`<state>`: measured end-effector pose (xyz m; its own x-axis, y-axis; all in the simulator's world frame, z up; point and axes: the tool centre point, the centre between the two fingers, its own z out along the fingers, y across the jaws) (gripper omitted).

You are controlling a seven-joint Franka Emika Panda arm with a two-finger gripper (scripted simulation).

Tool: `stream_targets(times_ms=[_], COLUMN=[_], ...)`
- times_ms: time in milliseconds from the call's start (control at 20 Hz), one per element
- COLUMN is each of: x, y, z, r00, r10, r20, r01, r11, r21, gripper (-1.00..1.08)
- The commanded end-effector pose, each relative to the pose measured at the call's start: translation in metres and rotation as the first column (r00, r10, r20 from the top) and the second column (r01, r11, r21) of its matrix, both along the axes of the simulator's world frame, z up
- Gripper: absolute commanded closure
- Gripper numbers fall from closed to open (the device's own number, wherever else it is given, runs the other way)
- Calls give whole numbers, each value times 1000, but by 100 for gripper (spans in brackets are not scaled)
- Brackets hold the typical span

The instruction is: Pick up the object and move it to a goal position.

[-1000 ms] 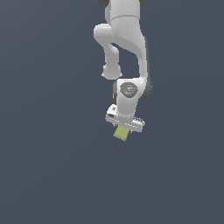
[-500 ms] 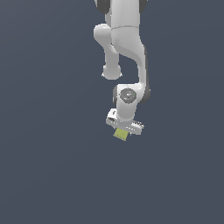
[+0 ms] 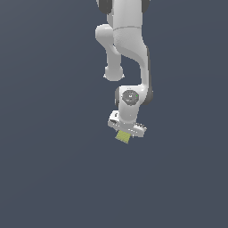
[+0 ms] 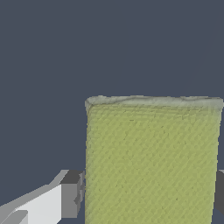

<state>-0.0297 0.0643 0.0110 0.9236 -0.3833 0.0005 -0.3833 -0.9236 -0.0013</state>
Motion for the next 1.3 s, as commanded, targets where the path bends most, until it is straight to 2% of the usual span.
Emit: stream_targets(times_ms=[0,550,1250], x=[0,21,83], y=[0,21,81], z=[0,1,2], r00=[1000,1000,1000], r10=[0,0,0], r20=[0,0,0], r01=[0,0,0], r11=[1000,1000,1000], r21=[0,0,-1], gripper=[108,108,108])
